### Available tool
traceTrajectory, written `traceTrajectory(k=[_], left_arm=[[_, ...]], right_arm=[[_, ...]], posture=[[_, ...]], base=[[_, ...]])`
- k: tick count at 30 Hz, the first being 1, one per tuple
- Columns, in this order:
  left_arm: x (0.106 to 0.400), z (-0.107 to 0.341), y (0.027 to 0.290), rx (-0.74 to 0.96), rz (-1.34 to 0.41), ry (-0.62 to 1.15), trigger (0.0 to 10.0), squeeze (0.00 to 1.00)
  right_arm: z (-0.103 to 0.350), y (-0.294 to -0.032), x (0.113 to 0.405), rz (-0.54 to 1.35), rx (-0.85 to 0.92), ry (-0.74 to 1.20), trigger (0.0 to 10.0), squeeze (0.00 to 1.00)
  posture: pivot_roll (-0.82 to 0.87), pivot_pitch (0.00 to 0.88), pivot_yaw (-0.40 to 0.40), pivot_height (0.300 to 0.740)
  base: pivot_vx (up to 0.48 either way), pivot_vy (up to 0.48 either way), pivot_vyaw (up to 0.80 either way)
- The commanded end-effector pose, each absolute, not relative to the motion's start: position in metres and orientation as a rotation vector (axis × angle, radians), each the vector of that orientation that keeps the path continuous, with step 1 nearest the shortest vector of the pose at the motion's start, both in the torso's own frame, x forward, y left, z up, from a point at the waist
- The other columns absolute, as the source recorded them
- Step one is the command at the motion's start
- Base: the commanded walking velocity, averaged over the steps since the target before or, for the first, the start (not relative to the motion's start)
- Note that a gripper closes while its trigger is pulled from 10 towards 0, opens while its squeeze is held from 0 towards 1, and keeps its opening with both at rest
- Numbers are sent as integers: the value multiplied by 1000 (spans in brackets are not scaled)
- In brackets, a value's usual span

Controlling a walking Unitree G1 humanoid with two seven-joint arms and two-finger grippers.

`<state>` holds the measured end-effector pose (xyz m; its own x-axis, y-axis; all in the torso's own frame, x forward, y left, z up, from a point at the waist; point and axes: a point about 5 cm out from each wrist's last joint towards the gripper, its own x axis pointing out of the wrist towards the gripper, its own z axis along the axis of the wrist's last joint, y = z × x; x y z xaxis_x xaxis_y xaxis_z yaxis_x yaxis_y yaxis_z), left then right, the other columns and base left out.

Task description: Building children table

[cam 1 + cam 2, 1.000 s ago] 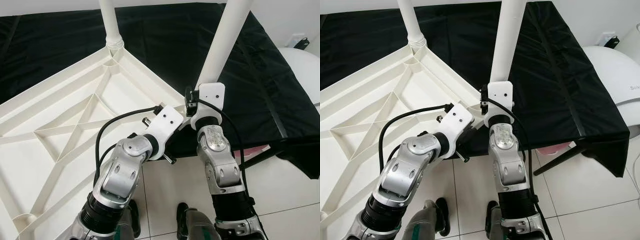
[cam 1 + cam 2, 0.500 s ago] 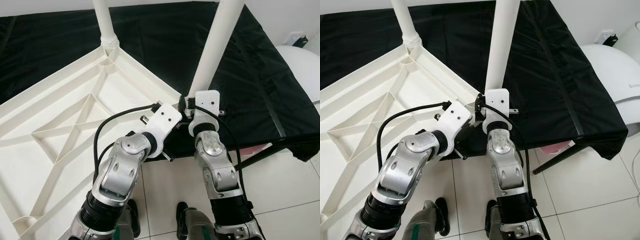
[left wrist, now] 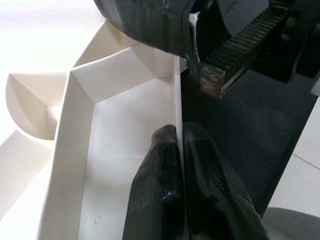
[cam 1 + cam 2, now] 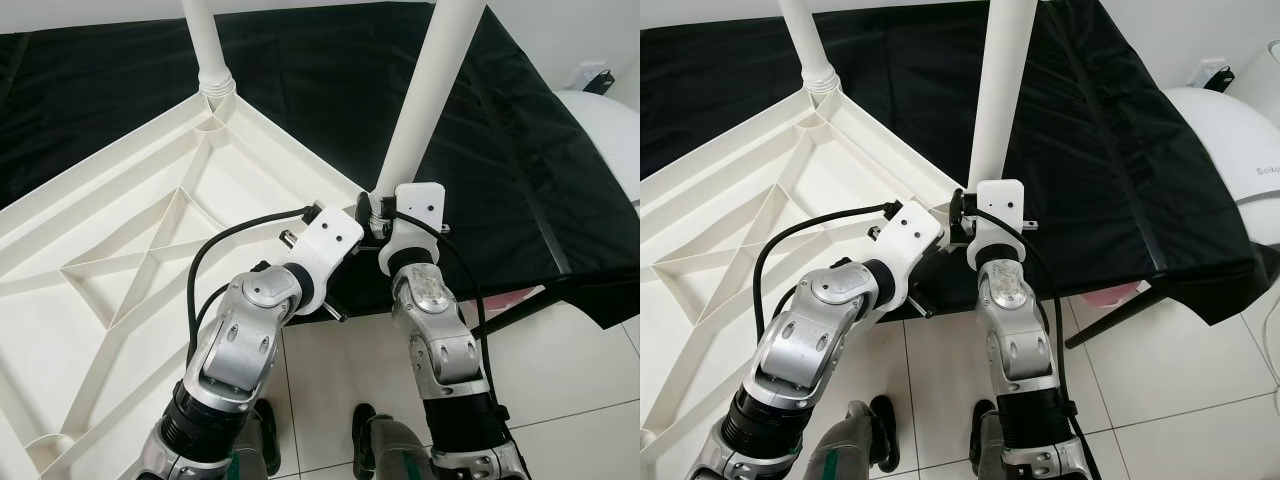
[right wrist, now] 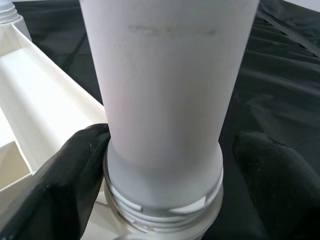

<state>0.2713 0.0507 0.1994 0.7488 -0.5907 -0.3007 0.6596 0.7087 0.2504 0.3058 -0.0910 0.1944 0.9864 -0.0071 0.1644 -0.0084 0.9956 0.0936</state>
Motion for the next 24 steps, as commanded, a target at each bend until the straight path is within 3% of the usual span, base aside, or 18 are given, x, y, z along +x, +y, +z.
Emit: traceTrajectory(k=[1, 3, 4, 5, 17, 18, 19, 20, 24], left_arm=[[275, 210, 59, 365, -568, 133, 10000, 0], [275, 210, 59, 365, -568, 133, 10000, 0], [275, 210, 60, 358, -564, 135, 10000, 941], [277, 211, 61, 353, -558, 135, 10000, 1000], [286, 216, 73, 385, -539, 110, 10000, 1000], [286, 219, 75, 386, -560, 88, 10000, 694], [286, 219, 75, 386, -560, 88, 10000, 694], [284, 229, 75, 349, -619, 45, 10000, 0], [284, 234, 77, 321, -648, 31, 10000, 0]], right_arm=[[188, -102, 303, -35, 104, -153, 10000, 0], [188, -102, 303, -35, 104, -153, 10000, 0], [188, -105, 303, -39, 99, -157, 10000, 0], [188, -107, 304, -44, 94, -162, 10000, 0], [191, -116, 302, -54, 84, -206, 10000, 0], [191, -118, 302, -54, 85, -213, 10000, 0], [191, -118, 302, -54, 85, -213, 10000, 0], [192, -122, 302, -48, 89, -224, 10000, 0], [192, -125, 303, -40, 104, -214, 10000, 0]], posture=[[-115, 239, 0, 740], [-115, 239, 0, 740], [-119, 232, -3, 740], [-119, 231, 0, 740], [-116, 227, 6, 740], [-110, 218, 11, 740], [-110, 218, 11, 740], [-103, 216, 13, 740], [-100, 215, 14, 740]], base=[[0, 0, 0], [0, 0, 0], [0, 0, 0], [0, 0, 0], [0, 0, 0], [0, 0, 0], [0, 0, 0], [0, 0, 0], [0, 0, 0]])
